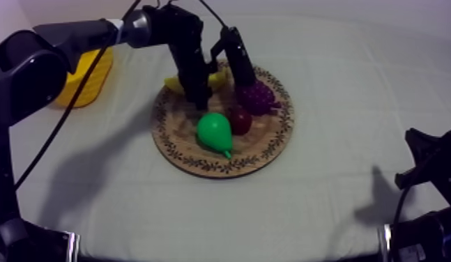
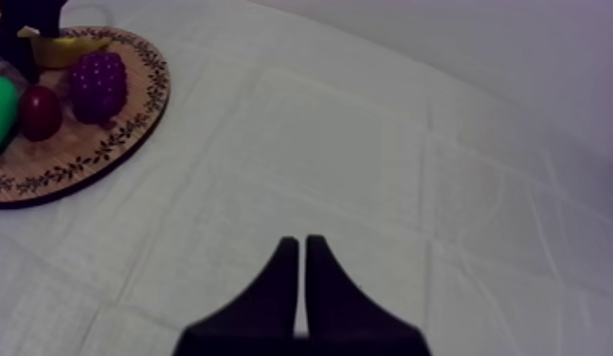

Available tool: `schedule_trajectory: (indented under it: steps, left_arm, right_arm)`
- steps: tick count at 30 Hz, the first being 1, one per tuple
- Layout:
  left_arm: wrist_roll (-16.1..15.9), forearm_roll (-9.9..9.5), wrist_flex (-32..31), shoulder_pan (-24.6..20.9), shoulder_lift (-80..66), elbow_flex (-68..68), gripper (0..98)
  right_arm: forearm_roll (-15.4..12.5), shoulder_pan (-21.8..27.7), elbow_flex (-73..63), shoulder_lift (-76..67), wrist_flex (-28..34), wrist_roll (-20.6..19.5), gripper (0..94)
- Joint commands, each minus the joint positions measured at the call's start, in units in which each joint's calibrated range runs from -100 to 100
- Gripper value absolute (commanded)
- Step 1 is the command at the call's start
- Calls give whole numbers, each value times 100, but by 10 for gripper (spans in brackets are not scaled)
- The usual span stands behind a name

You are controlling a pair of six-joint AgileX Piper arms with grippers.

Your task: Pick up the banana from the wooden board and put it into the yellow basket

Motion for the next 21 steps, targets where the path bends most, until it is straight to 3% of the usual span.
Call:
schedule_trajectory:
  steps: [1,10,21]
  left_arm:
    - [14,15,-44,2,-23,32,413]
    - [90,59,-94,0,-238,224,135]
    - [122,147,-117,-336,-1801,974,94]
  right_arm:
    - [1,0,-5,-3,-3,0,6]
    - [1,0,-5,-3,-3,0,6]
    - [1,0,-5,-3,-3,0,6]
